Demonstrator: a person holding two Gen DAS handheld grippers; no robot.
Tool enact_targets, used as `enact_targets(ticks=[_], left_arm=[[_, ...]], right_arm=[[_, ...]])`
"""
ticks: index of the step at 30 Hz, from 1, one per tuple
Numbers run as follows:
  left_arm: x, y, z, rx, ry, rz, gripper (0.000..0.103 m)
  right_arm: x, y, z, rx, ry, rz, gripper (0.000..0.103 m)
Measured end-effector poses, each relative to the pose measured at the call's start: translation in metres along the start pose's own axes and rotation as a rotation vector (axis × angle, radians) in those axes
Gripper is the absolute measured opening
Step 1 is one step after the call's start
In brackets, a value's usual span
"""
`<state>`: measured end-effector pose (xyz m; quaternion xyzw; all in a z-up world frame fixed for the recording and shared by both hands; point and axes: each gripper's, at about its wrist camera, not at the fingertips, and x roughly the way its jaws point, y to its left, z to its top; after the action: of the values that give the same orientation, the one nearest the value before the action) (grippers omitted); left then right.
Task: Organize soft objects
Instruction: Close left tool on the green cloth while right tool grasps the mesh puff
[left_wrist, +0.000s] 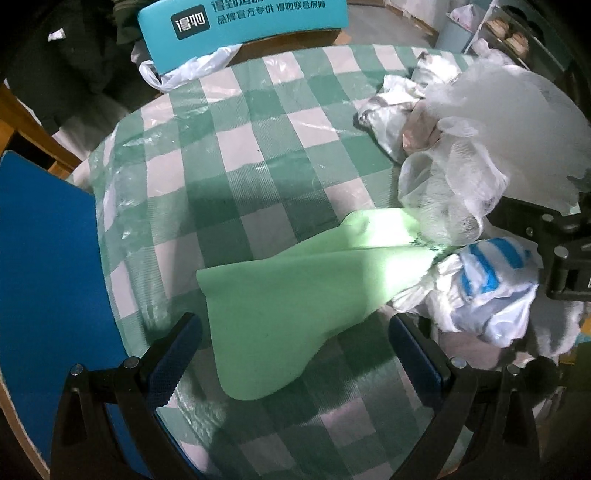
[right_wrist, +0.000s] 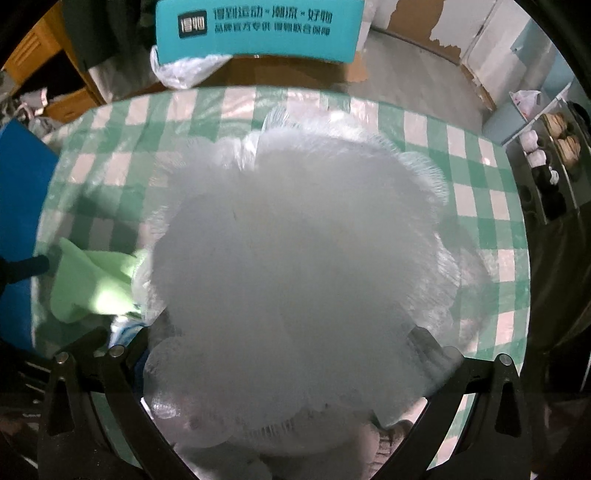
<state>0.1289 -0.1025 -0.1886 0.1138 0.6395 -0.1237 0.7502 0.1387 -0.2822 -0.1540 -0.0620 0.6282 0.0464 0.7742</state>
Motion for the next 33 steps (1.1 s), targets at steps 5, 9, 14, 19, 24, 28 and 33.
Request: enact_targets(ticks=[5,9,14,19,24,28,33], left_arm=[[0.008,-0.002,0.002,0.000,0.008,0.003,0.096],[0.010,-0.003,0.006,0.019,-0.009,0.020,0.090],[0.008,-0.004,0.005,0.039,-0.049,0.060,0.073],[0.006,-0.004,0.006,0.079,-0.069,0.119,0.023],[0.000,0.004,0.004,0.047,-0.085,0.077,0.006],[-0.015,0.003,-0.001,0.025,-0.127,0.057,0.004],[-0.037,-0.001,-0.007,0.004,-0.183,0.029,0.004]], right_arm=[[0.012,-0.008,-0.001,0.017,0.022,0.010,0.101],[0.018,-0.012,0.000,0.025,0.038,0.032,0.095],[0.017,-0.016,-0.001,0.032,0.037,0.054,0.073],[0.007,-0.014,-0.003,0.026,0.015,0.068,0.053],[-0.005,-0.009,-0.008,0.014,-0.020,0.093,0.042],[-0.014,-0.006,-0.011,0.013,-0.045,0.102,0.035],[-0.029,-0.006,-0.012,0.022,-0.091,0.114,0.030]])
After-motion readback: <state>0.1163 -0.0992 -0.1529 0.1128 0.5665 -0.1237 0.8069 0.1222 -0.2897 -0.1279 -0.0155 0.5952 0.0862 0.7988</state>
